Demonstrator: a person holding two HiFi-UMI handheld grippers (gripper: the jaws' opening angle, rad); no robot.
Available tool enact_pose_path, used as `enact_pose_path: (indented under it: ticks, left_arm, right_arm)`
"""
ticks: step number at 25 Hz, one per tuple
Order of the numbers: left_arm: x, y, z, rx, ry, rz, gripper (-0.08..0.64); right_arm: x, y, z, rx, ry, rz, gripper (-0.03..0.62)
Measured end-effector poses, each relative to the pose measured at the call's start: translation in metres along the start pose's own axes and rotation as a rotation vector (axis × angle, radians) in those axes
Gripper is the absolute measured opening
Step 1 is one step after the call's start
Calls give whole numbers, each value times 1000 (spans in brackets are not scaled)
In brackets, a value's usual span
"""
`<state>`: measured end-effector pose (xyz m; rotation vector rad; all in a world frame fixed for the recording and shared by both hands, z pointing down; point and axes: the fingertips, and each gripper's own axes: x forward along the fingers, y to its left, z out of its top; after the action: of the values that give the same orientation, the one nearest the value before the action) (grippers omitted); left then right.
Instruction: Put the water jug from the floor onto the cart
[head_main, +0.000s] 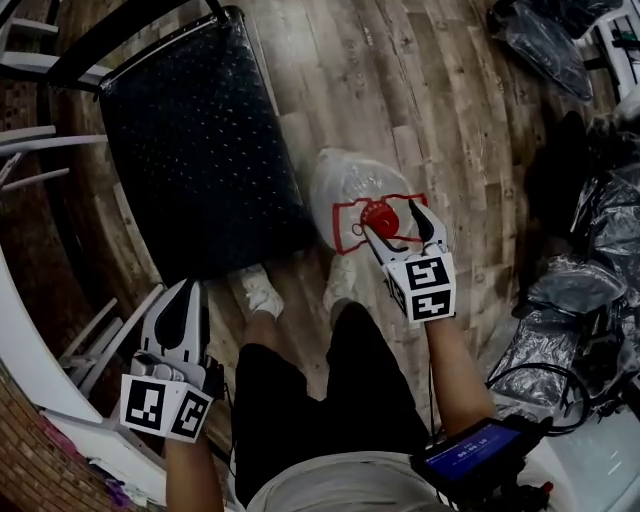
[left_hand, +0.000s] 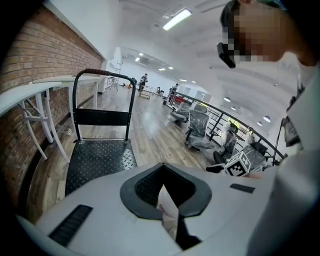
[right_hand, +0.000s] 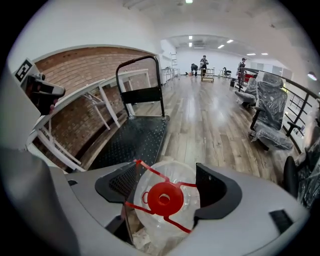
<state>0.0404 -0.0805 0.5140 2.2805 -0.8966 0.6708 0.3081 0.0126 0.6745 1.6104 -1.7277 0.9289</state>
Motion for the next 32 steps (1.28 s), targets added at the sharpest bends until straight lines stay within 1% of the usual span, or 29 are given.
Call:
enact_pose_path:
  ticks: [5, 8, 14, 17, 20, 22, 26, 29, 32]
  left_arm:
    - [11, 10, -16, -6, 12, 9, 2]
    - [18, 11, -18, -4, 10, 11, 2]
    - [29, 8, -28, -9, 20, 20, 2]
    - [28, 7, -30, -10, 23, 28, 2]
    - [25, 8, -30, -5, 21, 39, 2]
    - [22, 8, -31, -7, 18, 45, 2]
    - [14, 8, -29, -12, 10, 50, 2]
    - [7, 9, -22, 2, -2, 50, 2]
    - [0, 13, -14, 12, -15, 47, 2]
  right_arm:
    - [29, -2, -30, -17, 44, 1, 363]
    - [42, -3, -46, -8, 68, 2, 364]
    - [56, -8, -64, 21, 93, -44, 364]
    - [57, -9, -64, 16, 93, -71, 362]
    - [56, -9, -65, 45, 93, -75, 360]
    - [56, -10, -65, 40, 84, -89, 321]
    - [53, -8, -68, 34, 85, -106, 316]
    - [41, -9, -64, 44, 79, -119, 316]
    - [17, -6, -49, 38, 65, -129, 316]
